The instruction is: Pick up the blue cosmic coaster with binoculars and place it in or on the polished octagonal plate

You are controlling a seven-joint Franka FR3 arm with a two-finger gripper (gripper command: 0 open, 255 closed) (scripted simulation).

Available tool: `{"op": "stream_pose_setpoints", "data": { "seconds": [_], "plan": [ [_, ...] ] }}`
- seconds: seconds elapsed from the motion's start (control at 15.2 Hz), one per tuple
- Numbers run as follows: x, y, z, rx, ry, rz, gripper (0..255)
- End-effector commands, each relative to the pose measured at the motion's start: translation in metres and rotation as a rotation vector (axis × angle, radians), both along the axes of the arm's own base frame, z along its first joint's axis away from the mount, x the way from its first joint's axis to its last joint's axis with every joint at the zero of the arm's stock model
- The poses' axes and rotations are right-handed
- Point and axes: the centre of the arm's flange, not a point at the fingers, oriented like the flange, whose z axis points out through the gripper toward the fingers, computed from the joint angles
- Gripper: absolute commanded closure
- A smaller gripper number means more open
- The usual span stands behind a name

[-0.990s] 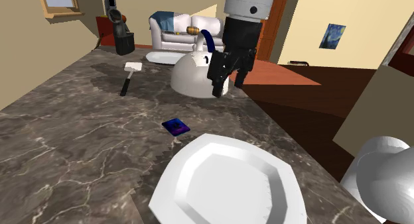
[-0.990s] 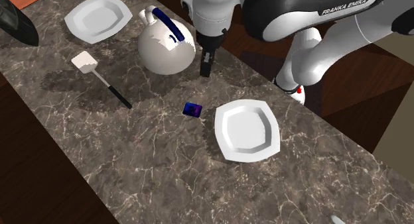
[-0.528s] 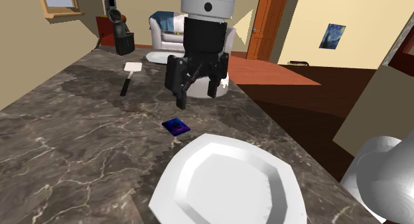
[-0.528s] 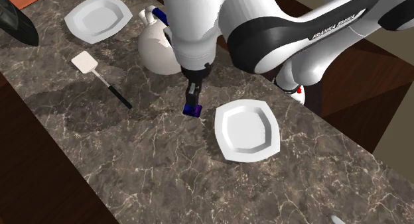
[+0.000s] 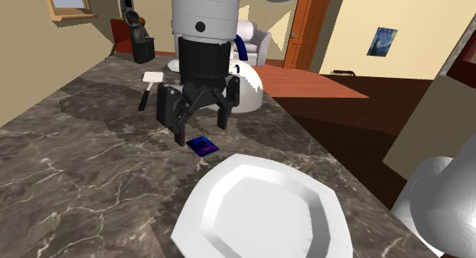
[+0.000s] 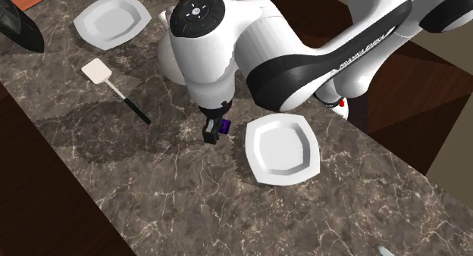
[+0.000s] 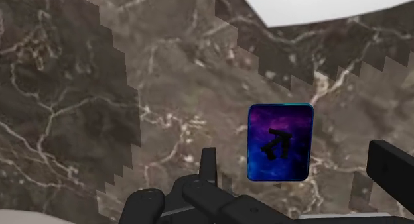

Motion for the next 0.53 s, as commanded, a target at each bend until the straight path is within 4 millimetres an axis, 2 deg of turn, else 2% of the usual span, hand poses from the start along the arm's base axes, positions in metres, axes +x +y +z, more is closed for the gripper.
{"op": "stream_pose_setpoints", "data": {
  "seconds": [0.0, 0.13, 0.46],
  "plan": [
    [0.0003, 0.0001, -0.0102, 0.0, 0.0, 0.0, 0],
    [0.0003, 0.0002, -0.0186, 0.0, 0.0, 0.0, 0],
    [0.0003, 0.0002, -0.0186, 0.0, 0.0, 0.0, 0]
  ]
}}
